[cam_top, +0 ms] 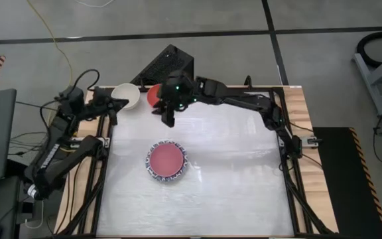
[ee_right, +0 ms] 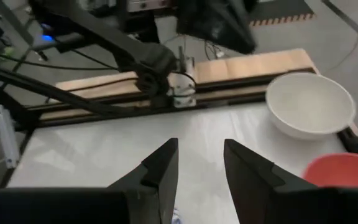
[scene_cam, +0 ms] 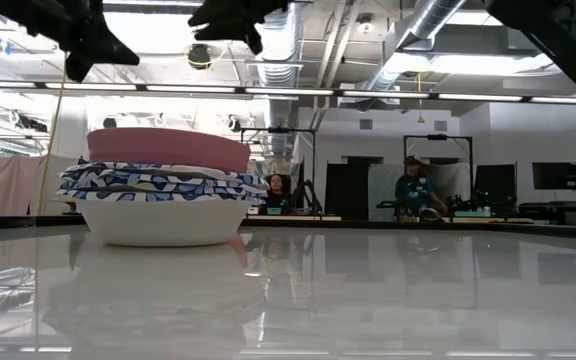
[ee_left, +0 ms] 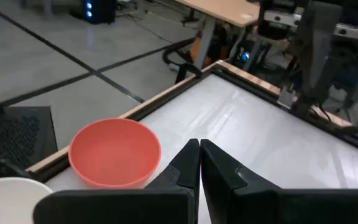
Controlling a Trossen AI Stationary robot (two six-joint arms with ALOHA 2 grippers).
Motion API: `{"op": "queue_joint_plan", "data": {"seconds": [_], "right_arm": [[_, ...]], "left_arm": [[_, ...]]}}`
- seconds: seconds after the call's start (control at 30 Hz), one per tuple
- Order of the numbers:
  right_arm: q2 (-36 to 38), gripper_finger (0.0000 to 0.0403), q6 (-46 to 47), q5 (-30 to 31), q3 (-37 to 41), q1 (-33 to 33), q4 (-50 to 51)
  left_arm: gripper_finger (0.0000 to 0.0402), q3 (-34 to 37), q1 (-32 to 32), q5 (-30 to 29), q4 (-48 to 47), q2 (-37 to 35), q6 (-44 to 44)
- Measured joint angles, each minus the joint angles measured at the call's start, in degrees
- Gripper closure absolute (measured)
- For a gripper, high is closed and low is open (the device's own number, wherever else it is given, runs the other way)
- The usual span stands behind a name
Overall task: Nest bowls inside each other by size order
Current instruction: Stack the orange bowl on top of the pink bowl
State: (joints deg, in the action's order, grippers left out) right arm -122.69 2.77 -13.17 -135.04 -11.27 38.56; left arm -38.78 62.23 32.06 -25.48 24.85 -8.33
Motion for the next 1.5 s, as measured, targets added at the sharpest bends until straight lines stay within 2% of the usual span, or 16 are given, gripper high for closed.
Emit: {"op": "queue_joint_plan", "data": {"seconds": [0.13, 0.4, 0.5, 0.63, 0.77, 1.0, 1.23, 1.33, 1.5], "right_arm": [[-0.24, 0.0253, -0.76, -0.74, 0.07, -2.29, -0.41], [-0.26, 0.0253, -3.60, -2.23, 0.07, -6.39, -1.91], [-0.26, 0.0253, -4.79, -4.53, 1.02, -8.28, -3.63], [-0.36, 0.0253, -4.69, -12.10, 3.57, -11.35, -9.99], [-0.29, 0.0253, -4.35, -15.46, 7.80, -13.35, -15.96], [-0.37, 0.0253, -4.35, -25.50, 16.67, -15.92, -24.00], [-0.37, 0.0253, -6.94, -26.80, 20.64, -17.26, -23.77], [-0.35, 0.0253, -10.30, -26.86, 21.91, -17.68, -22.49], [-0.37, 0.0253, -16.84, -25.81, 22.09, -18.21, -12.68]], "left_arm": [[0.0400, 2.53, -0.03, -2.57, 1.05, -2.40, -3.54], [0.0400, 7.19, -0.08, -2.43, 2.62, -4.86, -7.92], [0.0400, 9.25, -0.10, -2.93, 3.62, -5.57, -8.84], [0.0400, 10.99, -0.10, -2.89, 5.76, -5.67, -11.09], [0.0400, 11.07, -0.10, -3.65, 6.86, -5.70, -11.65], [0.0400, 11.07, -0.10, -4.38, 9.25, -5.65, -13.43], [0.0400, 11.07, -0.19, -5.00, 9.85, -5.63, -16.43], [0.0400, 11.07, -1.28, -8.18, 8.92, -5.60, -16.73], [0.0400, 11.07, -4.61, -15.43, 9.37, -4.91, -16.86]]}}
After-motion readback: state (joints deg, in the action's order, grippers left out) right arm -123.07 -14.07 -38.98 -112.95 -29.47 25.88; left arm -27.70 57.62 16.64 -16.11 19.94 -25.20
